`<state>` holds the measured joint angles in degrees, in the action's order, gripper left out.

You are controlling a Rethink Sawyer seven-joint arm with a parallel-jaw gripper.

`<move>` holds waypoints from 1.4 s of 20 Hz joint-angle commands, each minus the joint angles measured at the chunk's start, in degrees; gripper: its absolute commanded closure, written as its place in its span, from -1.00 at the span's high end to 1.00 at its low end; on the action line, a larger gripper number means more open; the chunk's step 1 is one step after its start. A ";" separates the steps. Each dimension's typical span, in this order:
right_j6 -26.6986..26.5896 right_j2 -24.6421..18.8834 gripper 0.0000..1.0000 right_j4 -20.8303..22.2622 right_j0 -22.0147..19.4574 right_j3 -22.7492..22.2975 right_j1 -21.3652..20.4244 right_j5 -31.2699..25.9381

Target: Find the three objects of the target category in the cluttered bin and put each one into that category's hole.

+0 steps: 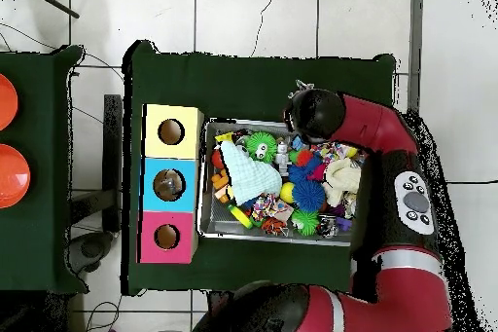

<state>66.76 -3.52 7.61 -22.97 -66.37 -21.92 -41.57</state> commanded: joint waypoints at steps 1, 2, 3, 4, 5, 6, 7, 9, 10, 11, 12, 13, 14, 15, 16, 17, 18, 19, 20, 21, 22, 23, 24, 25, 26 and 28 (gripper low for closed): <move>12.99 -0.39 1.00 -1.01 0.43 -1.46 1.78 3.24; 12.99 -0.35 1.00 -1.12 0.42 -1.55 1.70 3.26; 12.91 -0.32 1.00 -1.17 0.42 -1.65 1.66 3.31; 12.78 -0.27 1.00 -1.20 0.43 -1.63 1.67 3.30; 12.83 -0.24 1.00 -1.32 0.41 -1.57 1.79 3.38; 12.78 -0.26 1.00 -1.37 0.37 -1.57 1.95 3.65; 12.72 -0.29 1.00 -1.38 0.34 -1.52 2.13 3.78; 12.61 -0.35 1.00 -1.42 0.26 -1.48 2.38 4.02; 12.55 -0.47 1.00 -1.50 0.17 -1.55 2.46 4.13; 12.51 -0.54 1.00 -1.55 0.11 -1.57 2.54 4.25; 12.36 -0.51 1.00 -1.47 0.10 -1.58 2.55 4.31; 12.40 -0.47 1.00 -1.43 0.10 -1.61 2.66 4.57; 12.46 -0.40 1.00 -1.40 0.14 -1.54 2.78 4.69; 12.52 -0.30 1.00 -1.37 0.19 -1.41 2.87 4.69; 12.60 -0.19 1.00 -1.35 0.24 -1.38 2.91 4.76; 12.68 -0.09 1.00 -1.33 0.29 -1.34 2.96 4.84; 12.95 0.16 1.00 -1.28 0.41 -1.30 2.94 4.98; 13.34 0.53 1.00 -1.22 0.61 -1.19 2.96 5.04; 13.76 0.78 1.00 -1.31 0.75 -1.25 2.95 5.13; 14.21 1.04 1.00 -1.37 0.91 -1.33 2.95 5.38; 14.31 1.24 1.00 -1.28 1.08 -1.32 2.96 5.61; 14.31 1.38 1.00 -1.23 1.23 -1.41 2.88 5.71; 14.38 1.42 1.00 -1.33 1.30 -1.72 2.68 5.96; 14.53 1.49 1.00 -1.44 1.34 -2.13 2.35 6.03; 14.53 1.56 1.00 -1.53 1.39 -2.60 1.88 5.96; 14.40 1.96 1.00 -1.62 1.66 -3.52 0.45 5.00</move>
<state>66.77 -1.51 7.54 -22.14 -66.36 -20.86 -38.55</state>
